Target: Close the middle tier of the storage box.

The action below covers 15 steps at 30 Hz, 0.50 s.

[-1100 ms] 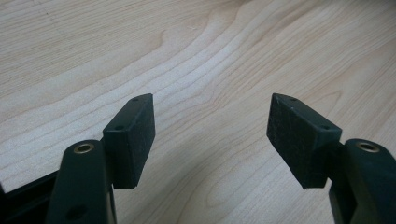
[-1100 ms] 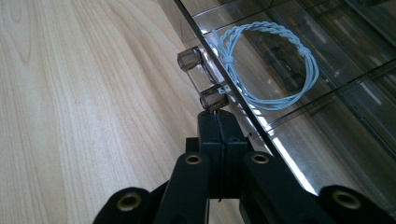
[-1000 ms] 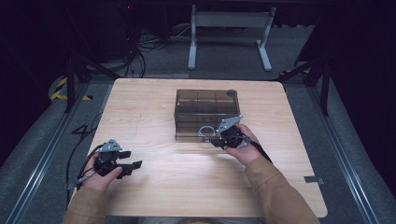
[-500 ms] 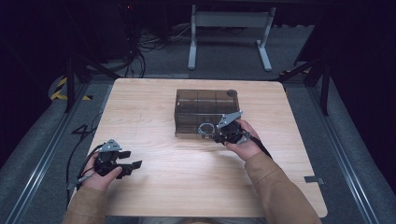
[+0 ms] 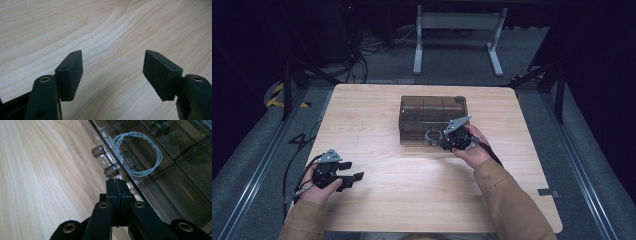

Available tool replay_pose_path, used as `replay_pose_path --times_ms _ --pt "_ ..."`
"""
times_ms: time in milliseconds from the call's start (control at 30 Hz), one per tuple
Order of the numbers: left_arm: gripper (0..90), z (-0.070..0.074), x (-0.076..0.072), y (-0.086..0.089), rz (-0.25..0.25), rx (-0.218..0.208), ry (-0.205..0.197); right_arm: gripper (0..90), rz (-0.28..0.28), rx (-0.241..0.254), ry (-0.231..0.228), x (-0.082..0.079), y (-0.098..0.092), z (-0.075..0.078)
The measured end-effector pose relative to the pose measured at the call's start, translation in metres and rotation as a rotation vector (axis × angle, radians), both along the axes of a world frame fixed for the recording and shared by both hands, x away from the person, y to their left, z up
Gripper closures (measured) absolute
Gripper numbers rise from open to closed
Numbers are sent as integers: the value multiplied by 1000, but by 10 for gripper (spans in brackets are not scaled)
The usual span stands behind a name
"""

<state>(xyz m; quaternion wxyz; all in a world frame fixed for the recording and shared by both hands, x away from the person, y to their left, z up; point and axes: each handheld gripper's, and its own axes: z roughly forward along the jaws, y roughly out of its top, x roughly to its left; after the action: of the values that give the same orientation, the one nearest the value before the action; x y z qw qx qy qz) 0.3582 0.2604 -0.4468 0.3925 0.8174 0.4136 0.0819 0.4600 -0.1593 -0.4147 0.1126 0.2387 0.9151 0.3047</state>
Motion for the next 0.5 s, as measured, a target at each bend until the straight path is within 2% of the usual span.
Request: replay_pose_path --times_ms 500 --pt "335 0 0 0 0 -2 3 900 -29 7 -9 9 2 -3"
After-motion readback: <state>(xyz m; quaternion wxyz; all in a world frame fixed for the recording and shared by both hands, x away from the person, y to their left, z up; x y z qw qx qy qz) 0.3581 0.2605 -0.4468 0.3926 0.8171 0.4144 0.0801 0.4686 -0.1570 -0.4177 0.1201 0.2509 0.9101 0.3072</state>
